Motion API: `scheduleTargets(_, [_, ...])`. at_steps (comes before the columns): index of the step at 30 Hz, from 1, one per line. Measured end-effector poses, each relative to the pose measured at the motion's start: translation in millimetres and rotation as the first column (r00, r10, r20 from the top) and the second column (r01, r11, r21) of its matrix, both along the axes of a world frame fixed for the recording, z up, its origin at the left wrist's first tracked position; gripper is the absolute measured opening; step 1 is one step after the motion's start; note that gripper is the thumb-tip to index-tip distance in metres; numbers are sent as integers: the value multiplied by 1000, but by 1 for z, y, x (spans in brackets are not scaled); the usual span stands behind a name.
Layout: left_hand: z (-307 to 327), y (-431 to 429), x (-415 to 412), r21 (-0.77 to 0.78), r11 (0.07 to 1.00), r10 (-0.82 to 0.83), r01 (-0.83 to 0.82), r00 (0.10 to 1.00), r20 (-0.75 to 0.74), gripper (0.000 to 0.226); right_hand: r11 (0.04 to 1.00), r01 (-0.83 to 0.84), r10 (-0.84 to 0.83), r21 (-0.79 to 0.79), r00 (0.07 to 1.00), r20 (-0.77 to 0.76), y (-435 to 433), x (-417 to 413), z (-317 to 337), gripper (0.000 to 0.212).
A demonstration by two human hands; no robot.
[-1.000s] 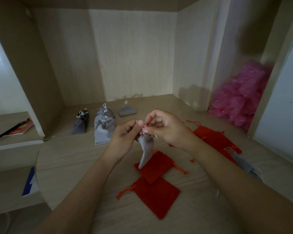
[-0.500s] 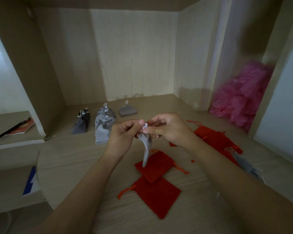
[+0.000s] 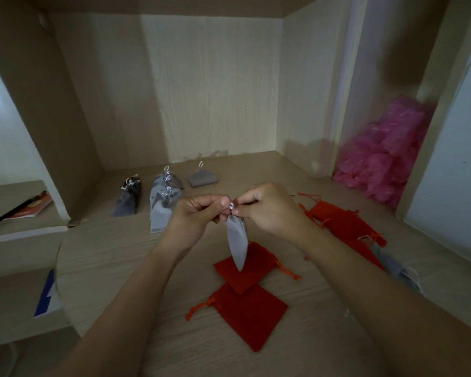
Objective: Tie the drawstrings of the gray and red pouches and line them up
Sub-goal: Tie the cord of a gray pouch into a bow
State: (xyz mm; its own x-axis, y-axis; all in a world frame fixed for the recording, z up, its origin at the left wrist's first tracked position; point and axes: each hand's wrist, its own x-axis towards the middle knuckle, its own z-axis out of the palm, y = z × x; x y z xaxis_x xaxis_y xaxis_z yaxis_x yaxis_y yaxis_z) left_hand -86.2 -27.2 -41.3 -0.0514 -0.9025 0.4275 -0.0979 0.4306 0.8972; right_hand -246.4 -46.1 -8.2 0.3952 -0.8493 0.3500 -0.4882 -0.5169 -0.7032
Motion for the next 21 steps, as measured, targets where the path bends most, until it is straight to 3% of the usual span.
scheduleTargets(6, [-3,1,3,-176,979,149,-107,956,252,14,995,96,-93,2,971,-222,6,2,3,15])
scheduleTargets(9, [-6,-2,3,-393,902,346,-178,841,415,11,991,123,-131,-49,953,-272,9,3,7,23])
scheduleTargets(13, [-5,0,-3,-632,760,538,-155,696,476,12,981,147,-177,-127,946,-270,11,2,10,41])
scheduleTargets(16, [-6,1,-3,-685,699,617,-206,658,432,22,992,112,-121,-62,980,-158,10,0,12,36])
scheduleTargets(21, [-4,3,-5,-767,604,669,-214,659,343,18,922,0,-89,386,973,212,-2,-6,18,43])
